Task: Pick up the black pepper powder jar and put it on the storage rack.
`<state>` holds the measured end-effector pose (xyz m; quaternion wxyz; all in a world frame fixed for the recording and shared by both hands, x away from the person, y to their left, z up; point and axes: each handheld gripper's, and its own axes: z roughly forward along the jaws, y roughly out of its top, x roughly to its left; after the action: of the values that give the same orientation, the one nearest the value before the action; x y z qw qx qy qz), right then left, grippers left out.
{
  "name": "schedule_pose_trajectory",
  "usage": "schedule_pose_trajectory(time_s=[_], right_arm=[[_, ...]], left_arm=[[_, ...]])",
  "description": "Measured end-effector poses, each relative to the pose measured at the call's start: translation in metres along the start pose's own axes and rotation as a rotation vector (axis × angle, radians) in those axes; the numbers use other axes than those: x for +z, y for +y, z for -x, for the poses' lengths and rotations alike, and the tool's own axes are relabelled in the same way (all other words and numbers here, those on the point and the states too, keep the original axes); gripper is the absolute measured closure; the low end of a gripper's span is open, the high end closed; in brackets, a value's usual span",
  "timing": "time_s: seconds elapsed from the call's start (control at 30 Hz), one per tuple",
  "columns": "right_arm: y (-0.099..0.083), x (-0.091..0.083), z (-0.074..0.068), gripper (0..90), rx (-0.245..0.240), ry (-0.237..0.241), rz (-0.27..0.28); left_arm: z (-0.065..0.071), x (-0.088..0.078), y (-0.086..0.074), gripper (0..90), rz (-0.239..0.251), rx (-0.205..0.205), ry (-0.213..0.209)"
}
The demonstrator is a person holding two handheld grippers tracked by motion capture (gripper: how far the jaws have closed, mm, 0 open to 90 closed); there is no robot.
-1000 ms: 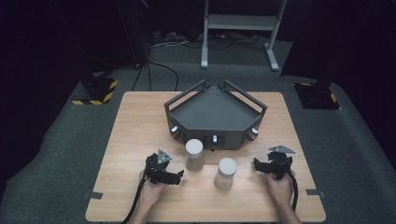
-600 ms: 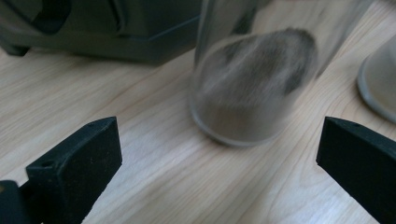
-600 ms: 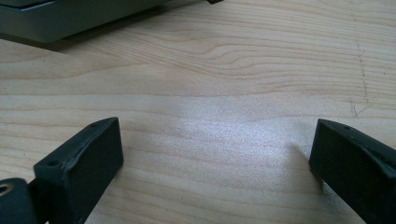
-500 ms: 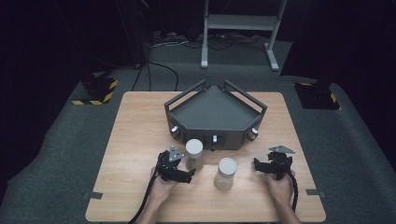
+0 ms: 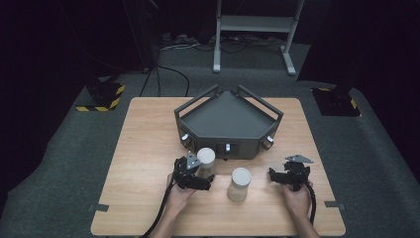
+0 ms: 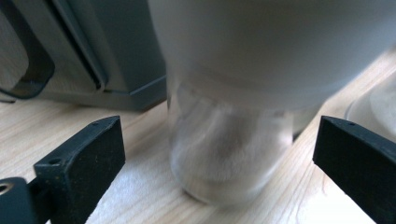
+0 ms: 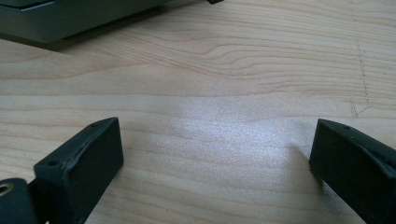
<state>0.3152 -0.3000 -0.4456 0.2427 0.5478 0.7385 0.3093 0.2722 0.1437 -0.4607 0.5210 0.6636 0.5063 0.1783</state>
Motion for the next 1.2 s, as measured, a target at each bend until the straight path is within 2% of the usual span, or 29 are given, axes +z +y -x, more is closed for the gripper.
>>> schedule_pose_trajectory(time_s=[0.23, 0.4, 0.53, 0.83, 0.9, 0.97, 1.1, 1.2], right_arm=[[0.000, 0.000, 0.000, 2.1, -0.001, 0.000, 0.000], [0.000, 0.000, 0.000, 2.1, 0.000, 0.000, 0.000], [0.000, 0.000, 0.000, 2.1, 0.000, 0.000, 0.000], [0.000, 0.000, 0.000, 2.1, 0.000, 0.000, 0.000], [0.000, 0.000, 0.000, 2.1, -0.001, 0.000, 0.000], [0.000, 0.000, 0.000, 2.1, 0.000, 0.000, 0.000], [0.000, 0.000, 0.000, 2.4, -0.003, 0.001, 0.001], [0.000, 0.000, 0.000, 2.4, -0.003, 0.001, 0.001]], left_arm=[[0.003, 0.008, 0.007, 7.6, 0.021, -0.036, -0.010], [0.008, 0.014, 0.008, 11.8, 0.035, -0.028, -0.001], [0.012, 0.017, 0.007, 17.8, 0.060, -0.042, 0.004], [0.020, 0.020, 0.004, 33.0, 0.088, -0.020, 0.026], [0.021, 0.021, 0.003, 33.9, 0.093, -0.006, 0.030], [0.021, 0.021, 0.004, 34.4, 0.092, -0.010, 0.027], [0.019, 0.021, 0.009, 34.7, 0.070, 0.001, 0.021], [0.022, 0.021, 0.009, 34.9, 0.070, 0.015, 0.032]])
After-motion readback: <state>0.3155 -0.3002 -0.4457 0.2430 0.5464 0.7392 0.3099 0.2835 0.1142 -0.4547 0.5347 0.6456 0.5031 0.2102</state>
